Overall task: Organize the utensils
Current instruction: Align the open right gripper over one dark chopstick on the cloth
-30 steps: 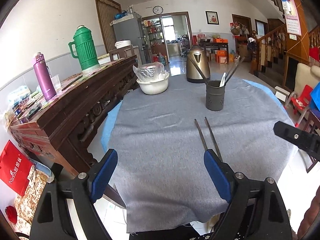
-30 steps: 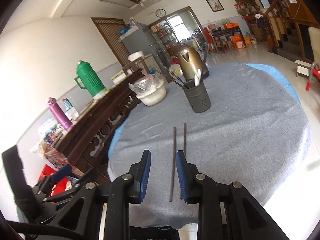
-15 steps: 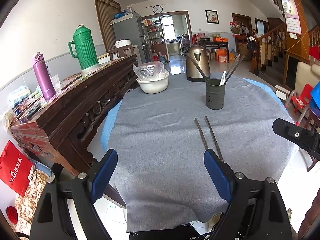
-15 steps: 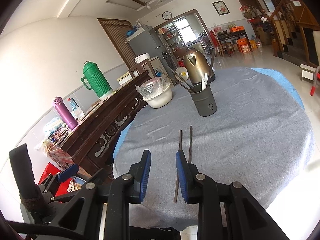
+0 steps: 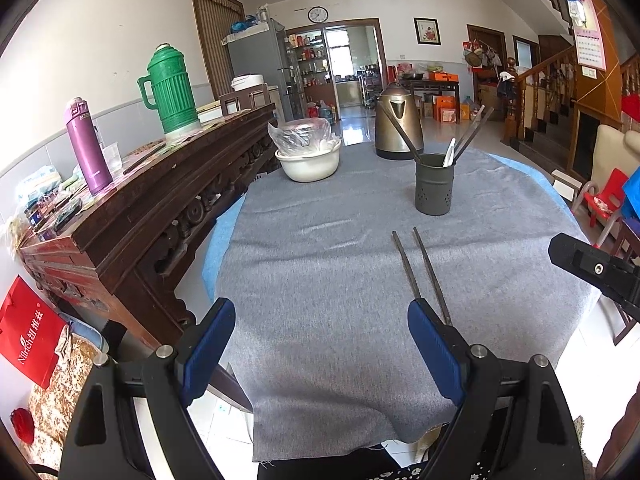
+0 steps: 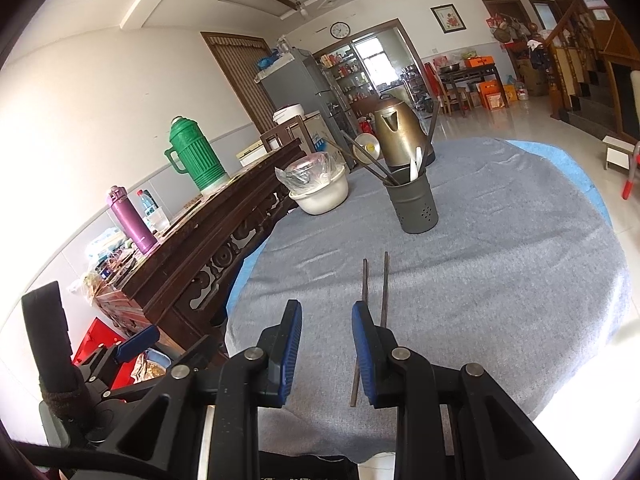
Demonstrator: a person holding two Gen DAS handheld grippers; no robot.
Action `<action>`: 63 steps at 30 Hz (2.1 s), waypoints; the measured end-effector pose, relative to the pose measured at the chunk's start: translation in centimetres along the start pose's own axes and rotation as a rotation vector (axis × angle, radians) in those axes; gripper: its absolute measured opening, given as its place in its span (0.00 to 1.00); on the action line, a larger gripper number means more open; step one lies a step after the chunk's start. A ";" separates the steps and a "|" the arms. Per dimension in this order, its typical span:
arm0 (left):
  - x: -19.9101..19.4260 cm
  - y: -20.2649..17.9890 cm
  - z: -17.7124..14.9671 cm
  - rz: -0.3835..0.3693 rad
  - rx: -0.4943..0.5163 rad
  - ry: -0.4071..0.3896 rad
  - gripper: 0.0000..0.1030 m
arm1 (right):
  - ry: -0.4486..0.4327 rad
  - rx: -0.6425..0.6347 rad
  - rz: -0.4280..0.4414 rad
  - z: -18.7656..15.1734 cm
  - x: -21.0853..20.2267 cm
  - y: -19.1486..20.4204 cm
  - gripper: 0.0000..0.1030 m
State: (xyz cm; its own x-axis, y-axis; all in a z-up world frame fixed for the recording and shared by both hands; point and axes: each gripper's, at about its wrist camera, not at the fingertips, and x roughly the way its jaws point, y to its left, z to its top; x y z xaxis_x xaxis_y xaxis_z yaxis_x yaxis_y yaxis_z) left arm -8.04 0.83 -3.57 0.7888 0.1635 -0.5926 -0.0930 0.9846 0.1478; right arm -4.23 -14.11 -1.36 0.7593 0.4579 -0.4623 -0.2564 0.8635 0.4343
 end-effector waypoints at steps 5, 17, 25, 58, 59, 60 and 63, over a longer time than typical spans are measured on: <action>0.2 -0.1 -0.2 -0.002 0.002 0.006 0.86 | 0.000 -0.007 -0.005 -0.1 0.0 0.1 0.28; 0.4 0.0 -0.5 -0.002 0.000 0.014 0.86 | -0.002 -0.009 -0.003 -0.3 -0.2 0.1 0.28; 0.4 0.1 -0.7 0.000 -0.005 0.017 0.86 | -0.002 -0.013 -0.002 -0.3 -0.2 0.2 0.28; 0.6 0.3 -1.1 0.000 -0.020 0.029 0.86 | 0.011 -0.015 -0.003 -0.4 0.0 0.0 0.28; 0.6 0.3 -1.2 -0.001 -0.021 0.030 0.86 | 0.013 -0.015 -0.003 -0.5 0.1 0.0 0.28; 0.6 0.3 -1.2 -0.001 -0.023 0.031 0.86 | 0.014 -0.015 -0.003 -0.5 0.1 -0.1 0.28; 0.8 0.4 -1.3 -0.004 -0.030 0.035 0.86 | 0.019 -0.017 -0.006 -0.6 0.3 0.0 0.28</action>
State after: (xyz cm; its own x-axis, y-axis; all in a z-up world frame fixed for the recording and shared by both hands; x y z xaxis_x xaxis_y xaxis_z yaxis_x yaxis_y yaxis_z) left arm -8.24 1.45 -4.97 0.7677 0.1614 -0.6201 -0.1086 0.9865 0.1224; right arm -4.32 -13.84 -1.98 0.7491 0.4569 -0.4797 -0.2626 0.8696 0.4183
